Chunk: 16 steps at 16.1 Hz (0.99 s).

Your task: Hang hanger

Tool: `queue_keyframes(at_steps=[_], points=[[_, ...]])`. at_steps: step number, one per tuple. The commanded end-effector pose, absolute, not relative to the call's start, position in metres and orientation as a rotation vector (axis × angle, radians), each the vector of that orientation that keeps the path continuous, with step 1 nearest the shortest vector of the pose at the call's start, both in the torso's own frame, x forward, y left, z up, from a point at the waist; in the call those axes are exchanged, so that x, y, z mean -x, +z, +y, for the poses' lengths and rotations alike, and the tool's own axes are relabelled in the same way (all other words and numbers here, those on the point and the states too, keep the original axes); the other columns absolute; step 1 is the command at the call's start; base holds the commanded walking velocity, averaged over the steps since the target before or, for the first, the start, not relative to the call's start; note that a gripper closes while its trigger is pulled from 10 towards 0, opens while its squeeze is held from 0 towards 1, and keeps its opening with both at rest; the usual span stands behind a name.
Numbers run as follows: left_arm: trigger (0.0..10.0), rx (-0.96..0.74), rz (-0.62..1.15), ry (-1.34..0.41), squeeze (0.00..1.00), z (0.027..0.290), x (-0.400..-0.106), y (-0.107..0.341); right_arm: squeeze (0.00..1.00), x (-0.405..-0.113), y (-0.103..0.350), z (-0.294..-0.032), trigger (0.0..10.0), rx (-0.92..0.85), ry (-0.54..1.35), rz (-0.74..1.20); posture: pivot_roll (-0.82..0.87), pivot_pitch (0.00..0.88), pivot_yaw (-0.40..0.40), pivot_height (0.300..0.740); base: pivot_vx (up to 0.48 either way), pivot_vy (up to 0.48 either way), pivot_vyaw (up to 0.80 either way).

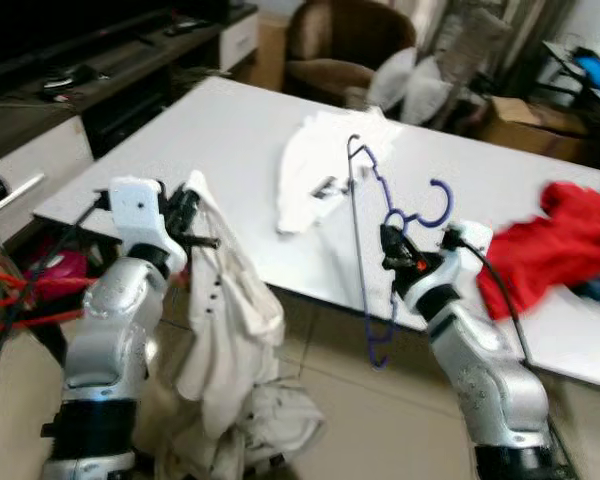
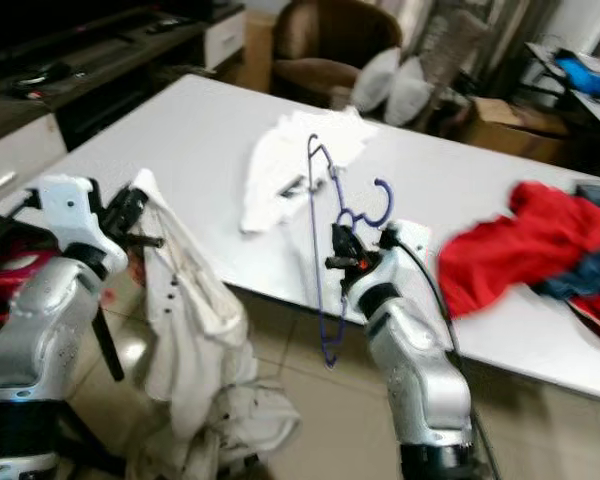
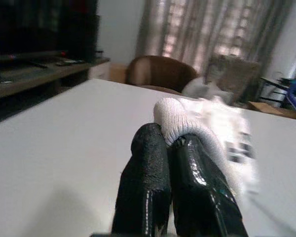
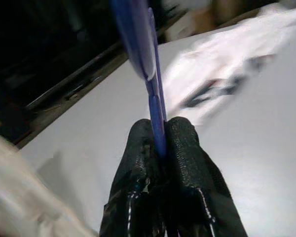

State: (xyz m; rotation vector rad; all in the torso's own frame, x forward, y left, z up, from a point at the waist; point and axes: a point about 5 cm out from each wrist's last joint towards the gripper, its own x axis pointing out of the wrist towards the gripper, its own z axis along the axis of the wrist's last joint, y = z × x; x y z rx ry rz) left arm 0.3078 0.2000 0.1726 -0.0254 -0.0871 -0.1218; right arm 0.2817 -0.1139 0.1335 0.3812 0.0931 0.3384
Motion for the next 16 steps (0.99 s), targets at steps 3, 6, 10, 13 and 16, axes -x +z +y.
queue_keyframes(at_steps=[3,6,10,13,16], points=[[10.0,0.017,-0.142,-0.140,0.00,0.193,-0.311,0.184,0.00,-0.284,0.140,-0.123,10.0,-0.345,0.325,0.069,-0.05,0.000,-0.123,0.740,0.435,0.000,0.00],[10.0,0.010,-0.144,-0.136,0.00,0.195,-0.311,0.184,0.00,-0.286,0.138,-0.121,10.0,-0.353,0.329,0.092,-0.05,0.000,-0.123,0.740,0.435,0.000,-0.41],[10.0,-0.006,-0.160,-0.139,0.00,0.196,-0.314,0.190,0.00,-0.283,0.138,-0.121,10.0,-0.338,0.332,0.086,-0.05,0.000,-0.117,0.740,0.438,0.000,-0.36],[10.0,-0.012,-0.166,-0.209,0.00,0.186,-0.314,0.192,0.00,-0.281,0.135,-0.123,10.0,-0.351,0.331,0.104,-0.05,0.000,-0.115,0.740,0.432,0.000,-0.26],[10.0,0.016,-0.185,-0.322,0.00,0.172,-0.310,0.196,0.00,-0.278,0.137,-0.122,10.0,-0.335,0.349,0.082,-0.05,0.000,-0.104,0.740,0.123,0.000,-0.51]])
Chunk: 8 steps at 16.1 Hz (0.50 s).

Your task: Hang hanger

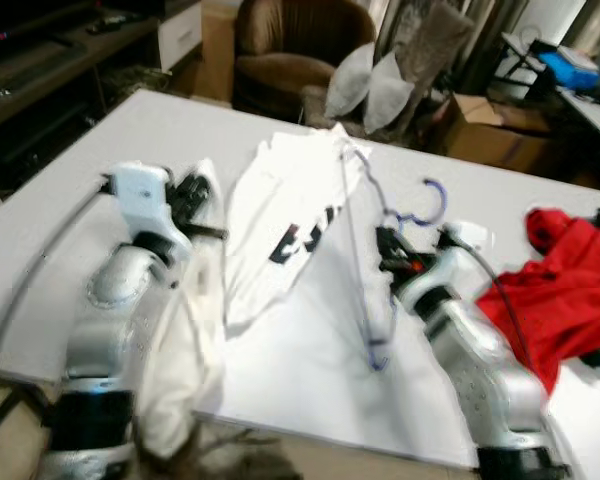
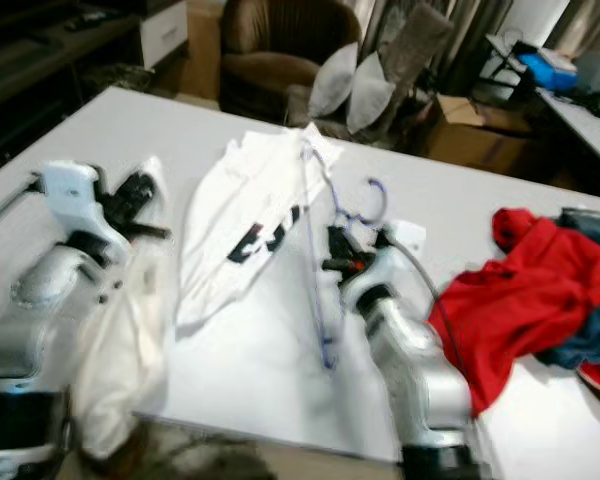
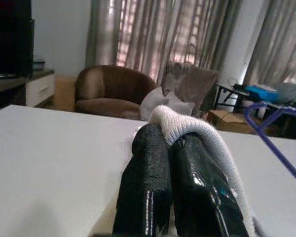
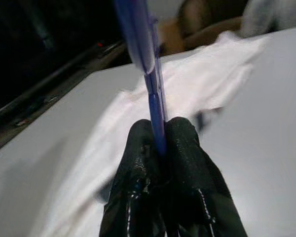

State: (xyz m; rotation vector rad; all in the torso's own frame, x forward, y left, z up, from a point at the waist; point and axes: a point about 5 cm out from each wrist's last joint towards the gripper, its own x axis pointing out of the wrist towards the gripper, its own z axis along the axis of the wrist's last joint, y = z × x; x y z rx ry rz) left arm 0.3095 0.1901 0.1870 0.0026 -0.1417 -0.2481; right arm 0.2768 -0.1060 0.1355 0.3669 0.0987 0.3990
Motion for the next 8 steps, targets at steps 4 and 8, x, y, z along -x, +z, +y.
queue_keyframes(at_steps=[4,8], points=[[10.0,-0.028,-0.205,-0.374,0.00,0.172,-0.310,0.203,0.00,-0.272,0.142,-0.120,10.0,-0.341,0.420,0.065,-0.05,0.000,-0.093,0.740,0.000,0.000,0.00],[10.0,-0.035,-0.252,-0.412,0.00,0.179,-0.324,0.226,0.00,-0.270,0.157,-0.123,10.0,-0.277,0.543,0.010,-0.05,0.000,-0.078,0.740,0.000,0.000,0.00]])
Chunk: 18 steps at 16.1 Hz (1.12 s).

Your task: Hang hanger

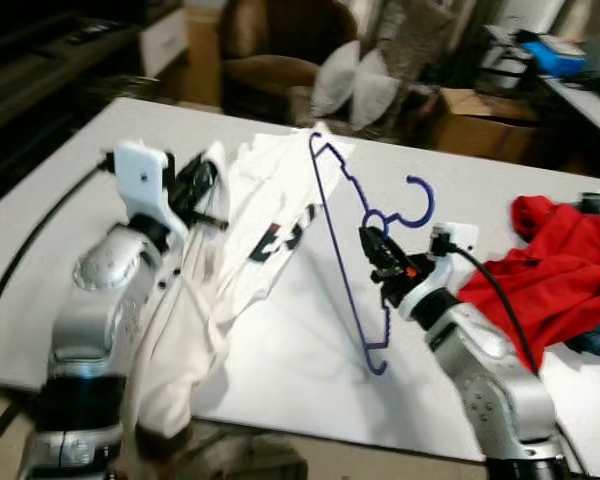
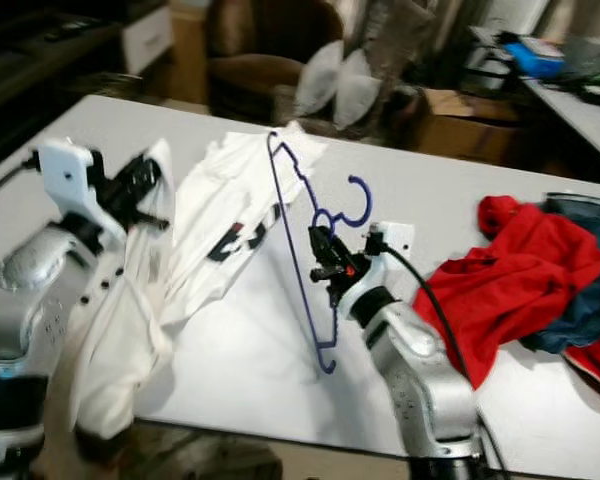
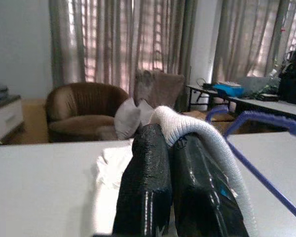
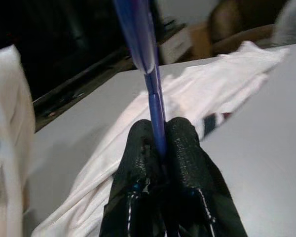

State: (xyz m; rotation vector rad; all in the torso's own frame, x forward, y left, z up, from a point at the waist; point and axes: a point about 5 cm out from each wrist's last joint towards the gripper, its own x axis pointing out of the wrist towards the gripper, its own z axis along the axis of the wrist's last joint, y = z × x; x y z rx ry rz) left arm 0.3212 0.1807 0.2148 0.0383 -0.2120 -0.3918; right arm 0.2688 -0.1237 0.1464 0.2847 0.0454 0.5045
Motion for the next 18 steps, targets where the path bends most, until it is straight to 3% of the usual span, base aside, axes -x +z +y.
queue_keyframes(at_steps=[1,7,10,13,14,18], points=[[10.0,-0.039,-0.269,-0.420,0.00,0.179,-0.329,0.234,0.00,-0.269,0.162,-0.129,10.0,-0.257,0.574,-0.006,-0.05,0.000,-0.076,0.740,0.000,0.000,0.00],[10.0,-0.125,-0.284,-0.349,0.00,0.187,-0.379,0.271,0.00,-0.242,0.180,-0.186,10.0,0.082,0.922,0.133,-0.03,0.000,-0.068,0.740,0.000,0.000,0.00],[10.0,-0.140,-0.387,-0.451,0.00,0.172,-0.400,0.330,0.00,-0.227,0.202,-0.208,10.0,0.142,1.051,0.192,-0.04,0.000,-0.064,0.740,0.000,0.000,0.00],[10.0,-0.110,-0.482,-0.541,0.00,0.144,-0.404,0.385,0.00,-0.231,0.228,-0.200,10.0,0.049,1.119,0.056,-0.04,0.000,-0.069,0.740,0.000,0.000,0.00],[10.0,-0.062,-0.526,-0.645,0.00,0.121,-0.400,0.408,0.00,-0.228,0.234,-0.187,10.0,0.011,1.185,0.020,-0.05,0.000,-0.044,0.740,0.000,0.000,0.00],[10.0,-0.159,-0.484,-0.732,0.00,0.101,-0.403,0.386,0.00,-0.215,0.219,-0.176,10.0,0.006,1.260,0.108,-0.06,0.000,-0.037,0.740,0.000,0.000,0.00]])
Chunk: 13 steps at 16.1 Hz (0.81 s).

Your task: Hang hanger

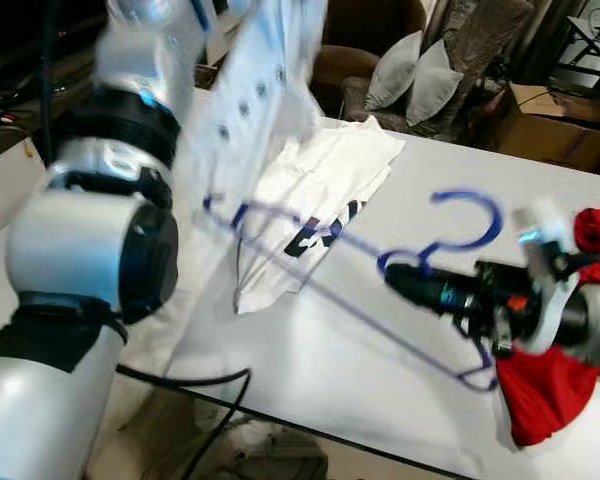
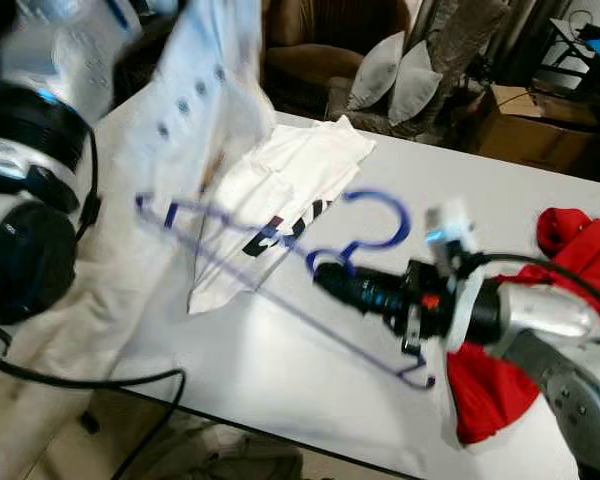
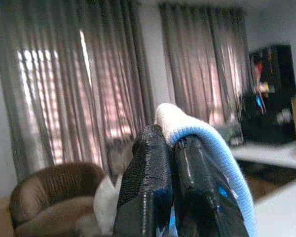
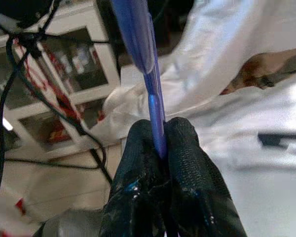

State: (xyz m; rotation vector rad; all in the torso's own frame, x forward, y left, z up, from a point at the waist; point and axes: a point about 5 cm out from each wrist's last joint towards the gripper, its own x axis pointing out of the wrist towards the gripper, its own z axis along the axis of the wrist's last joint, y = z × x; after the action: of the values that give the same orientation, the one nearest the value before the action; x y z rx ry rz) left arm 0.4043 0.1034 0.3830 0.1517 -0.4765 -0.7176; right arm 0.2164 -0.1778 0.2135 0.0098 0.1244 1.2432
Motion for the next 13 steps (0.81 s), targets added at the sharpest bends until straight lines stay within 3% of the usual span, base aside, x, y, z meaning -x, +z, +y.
queue_keyframes(at_steps=[1,4,8,13], points=[[10.0,-0.244,-0.435,-0.722,0.00,0.102,-0.407,0.370,0.00,-0.213,0.214,-0.181,10.0,0.044,1.245,0.170,-0.05,0.000,-0.041,0.740,0.000,0.000,0.00],[10.0,-0.284,-0.346,-0.699,0.00,0.109,-0.412,0.345,0.00,-0.213,0.213,-0.183,10.0,0.034,1.246,0.173,-0.04,0.000,-0.043,0.740,0.000,0.000,0.00],[10.0,-0.252,-0.327,-0.864,0.00,0.095,-0.402,0.309,0.00,-0.231,0.189,-0.158,10.0,0.058,1.165,0.225,-0.04,0.000,-0.040,0.740,0.000,0.000,0.00],[10.0,-0.044,-0.382,-0.883,0.00,0.114,-0.370,0.310,0.00,-0.270,0.177,-0.137,10.0,0.038,1.014,0.204,-0.04,0.000,-0.062,0.740,0.000,0.000,0.00]])
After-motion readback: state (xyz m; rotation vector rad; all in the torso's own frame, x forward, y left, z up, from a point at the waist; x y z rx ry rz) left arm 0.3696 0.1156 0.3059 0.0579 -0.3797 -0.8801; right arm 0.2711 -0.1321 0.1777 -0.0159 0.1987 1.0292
